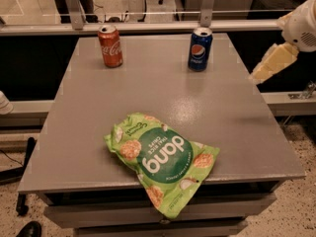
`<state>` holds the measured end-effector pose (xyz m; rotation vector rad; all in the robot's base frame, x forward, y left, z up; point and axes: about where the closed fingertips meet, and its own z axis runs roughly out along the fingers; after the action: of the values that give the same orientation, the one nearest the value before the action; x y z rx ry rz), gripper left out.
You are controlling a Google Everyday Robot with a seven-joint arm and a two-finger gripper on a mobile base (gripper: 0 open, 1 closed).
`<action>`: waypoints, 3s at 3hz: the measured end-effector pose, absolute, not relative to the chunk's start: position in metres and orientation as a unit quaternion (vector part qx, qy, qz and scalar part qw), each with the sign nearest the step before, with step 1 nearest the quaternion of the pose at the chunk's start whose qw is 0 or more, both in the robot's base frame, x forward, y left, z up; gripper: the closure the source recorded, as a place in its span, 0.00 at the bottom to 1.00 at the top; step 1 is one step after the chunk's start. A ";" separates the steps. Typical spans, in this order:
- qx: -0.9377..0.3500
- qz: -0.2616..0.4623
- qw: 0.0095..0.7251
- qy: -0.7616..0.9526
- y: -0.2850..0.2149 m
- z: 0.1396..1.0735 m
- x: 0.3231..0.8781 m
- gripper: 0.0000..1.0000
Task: Move pepsi can near green rice chip bag
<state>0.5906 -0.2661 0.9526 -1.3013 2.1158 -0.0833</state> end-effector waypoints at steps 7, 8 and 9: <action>-0.433 0.240 0.530 0.688 -0.149 0.881 0.733 0.14; -0.425 0.252 0.533 0.687 -0.146 0.881 0.733 0.37; -0.413 0.275 0.526 0.691 -0.144 0.884 0.723 0.60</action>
Offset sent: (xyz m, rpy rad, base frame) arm 0.1135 0.0464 -0.0613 0.5488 -0.0123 -0.0152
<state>0.7232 -0.1440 0.8837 -0.9870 1.6519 0.6567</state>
